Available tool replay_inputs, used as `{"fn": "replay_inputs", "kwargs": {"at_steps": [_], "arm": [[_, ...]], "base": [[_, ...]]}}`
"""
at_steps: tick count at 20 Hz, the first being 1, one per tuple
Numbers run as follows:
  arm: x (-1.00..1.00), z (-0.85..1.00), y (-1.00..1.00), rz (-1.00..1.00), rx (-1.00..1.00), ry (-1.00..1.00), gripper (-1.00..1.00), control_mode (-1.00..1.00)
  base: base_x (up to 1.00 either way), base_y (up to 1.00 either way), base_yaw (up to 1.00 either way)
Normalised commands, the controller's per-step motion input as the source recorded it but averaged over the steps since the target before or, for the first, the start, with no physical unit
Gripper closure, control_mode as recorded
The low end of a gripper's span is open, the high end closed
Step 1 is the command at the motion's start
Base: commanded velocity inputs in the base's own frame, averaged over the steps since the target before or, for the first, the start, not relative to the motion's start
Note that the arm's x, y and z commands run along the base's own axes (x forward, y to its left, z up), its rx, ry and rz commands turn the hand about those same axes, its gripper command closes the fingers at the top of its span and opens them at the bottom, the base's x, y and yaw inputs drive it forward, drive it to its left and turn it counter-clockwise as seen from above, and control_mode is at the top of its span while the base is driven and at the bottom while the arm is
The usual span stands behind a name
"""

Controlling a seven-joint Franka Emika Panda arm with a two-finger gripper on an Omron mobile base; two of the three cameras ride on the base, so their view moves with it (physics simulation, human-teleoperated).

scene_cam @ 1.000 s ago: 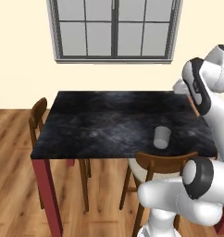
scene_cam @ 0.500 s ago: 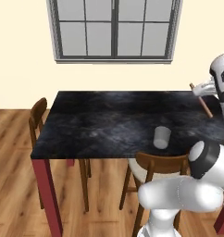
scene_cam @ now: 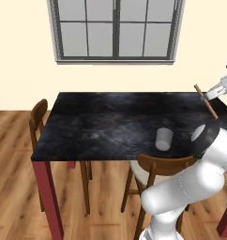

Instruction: Take a straw from the drawer in front and place it inside the glass cup on the dining counter.

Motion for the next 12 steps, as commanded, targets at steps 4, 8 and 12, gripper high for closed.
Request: {"fn": "replay_inputs", "kwargs": {"at_steps": [4, 8, 12], "arm": [[0.10, 0.00, 0.10, 0.30, 0.09, -0.04, 1.00, -1.00], [0.07, 0.00, 0.13, 0.27, 0.12, -0.01, 1.00, -1.00], [0.03, 0.00, 0.00, 0.24, 0.18, -0.03, 1.00, -1.00]], "base": [[0.00, 0.00, 0.00], [0.00, 0.00, 0.00], [0.00, 0.00, 0.00]]}}
